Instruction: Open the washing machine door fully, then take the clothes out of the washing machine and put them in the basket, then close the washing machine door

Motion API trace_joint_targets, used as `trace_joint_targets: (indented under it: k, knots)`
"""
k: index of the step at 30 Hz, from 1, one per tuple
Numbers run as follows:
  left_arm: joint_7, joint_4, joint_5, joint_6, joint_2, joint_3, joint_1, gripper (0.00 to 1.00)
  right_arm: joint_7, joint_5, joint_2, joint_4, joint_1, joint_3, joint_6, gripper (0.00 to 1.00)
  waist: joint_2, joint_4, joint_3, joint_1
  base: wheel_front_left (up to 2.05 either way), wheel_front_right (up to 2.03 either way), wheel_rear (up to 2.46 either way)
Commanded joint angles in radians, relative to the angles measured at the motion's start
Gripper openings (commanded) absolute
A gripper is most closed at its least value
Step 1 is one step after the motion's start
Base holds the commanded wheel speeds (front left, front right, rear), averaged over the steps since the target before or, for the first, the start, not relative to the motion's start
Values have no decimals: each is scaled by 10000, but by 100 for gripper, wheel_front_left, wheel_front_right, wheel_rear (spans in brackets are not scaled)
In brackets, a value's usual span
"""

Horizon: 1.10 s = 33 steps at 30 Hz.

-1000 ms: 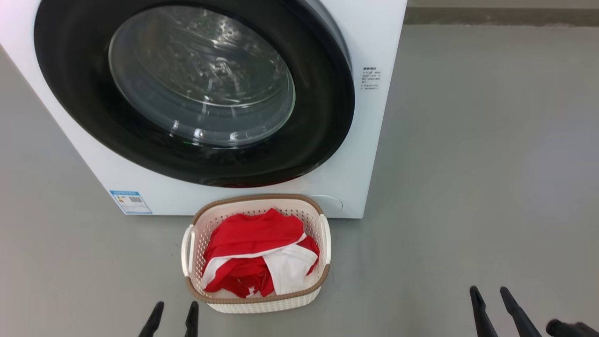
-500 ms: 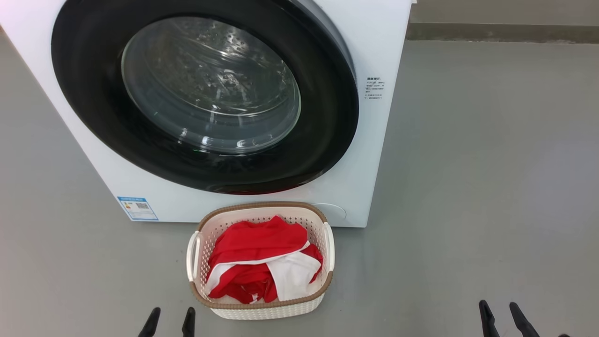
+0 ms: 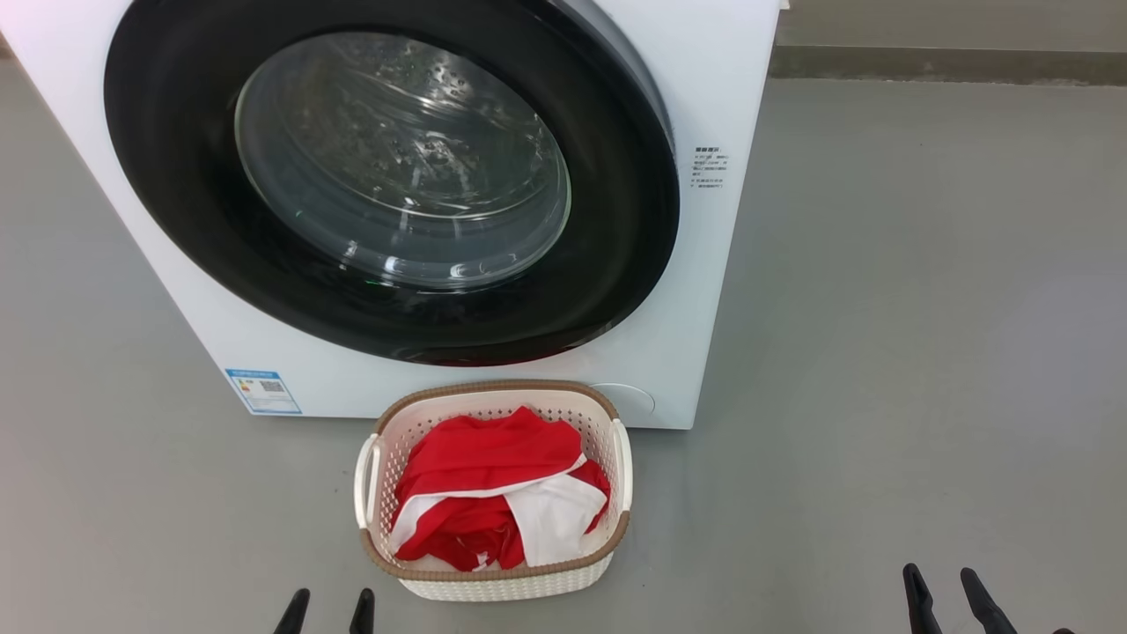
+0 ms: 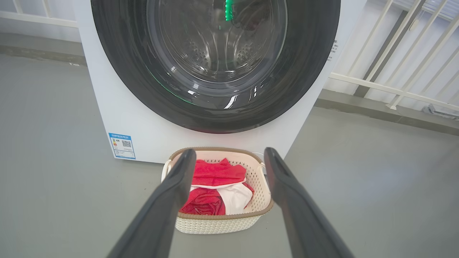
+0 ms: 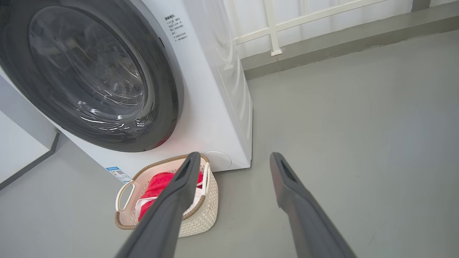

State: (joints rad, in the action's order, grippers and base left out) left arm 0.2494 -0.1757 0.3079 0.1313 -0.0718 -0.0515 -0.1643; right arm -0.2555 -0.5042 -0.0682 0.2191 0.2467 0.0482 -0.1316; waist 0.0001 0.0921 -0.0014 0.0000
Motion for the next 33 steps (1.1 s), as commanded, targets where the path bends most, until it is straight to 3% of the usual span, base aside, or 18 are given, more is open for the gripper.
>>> trace_joint_targets:
  k: [1, 6, 7, 16, 20, 25, 33]
  knots:
    - [124, 169, 6, -6, -85, 298, 224, 100, -63, -96, -219, -271, -139, -201, 9, 100, -1, 13, 6, 0, 0, 0, 0]
    - [124, 173, 13, -6, -43, 309, 298, 100, -63, -93, -223, -272, -145, -177, 9, 100, -1, 101, 8, 0, 0, 0, 0]
    - [0, -10, 23, 0, 8, -4, 4, 0, 0, 2, -2, -4, 0, 23, 0, 0, -1, 97, 9, 0, 0, 0, 0]
    - [-87, -630, 292, -4, 161, -90, 39, 0, 72, -193, 208, 600, -65, 4, -2, 0, -1, 97, 12, 2, 0, 0, 0]
    - [-182, -622, 732, -5, 141, -53, 112, 0, 190, -552, 204, 578, -168, 16, -1, 0, -1, 57, -10, 23, 0, 0, 0]
    - [-303, -633, 1277, -6, 121, -12, 222, 0, 331, -998, 200, 577, -316, 36, -1, 0, -1, 15, 7, 2, 0, 0, 0]
    - [-500, -660, 2143, -3, 93, 58, 409, 0, 562, -1711, 193, 564, -555, 73, 0, 0, -1, -51, 14, 0, 0, 0, 0]
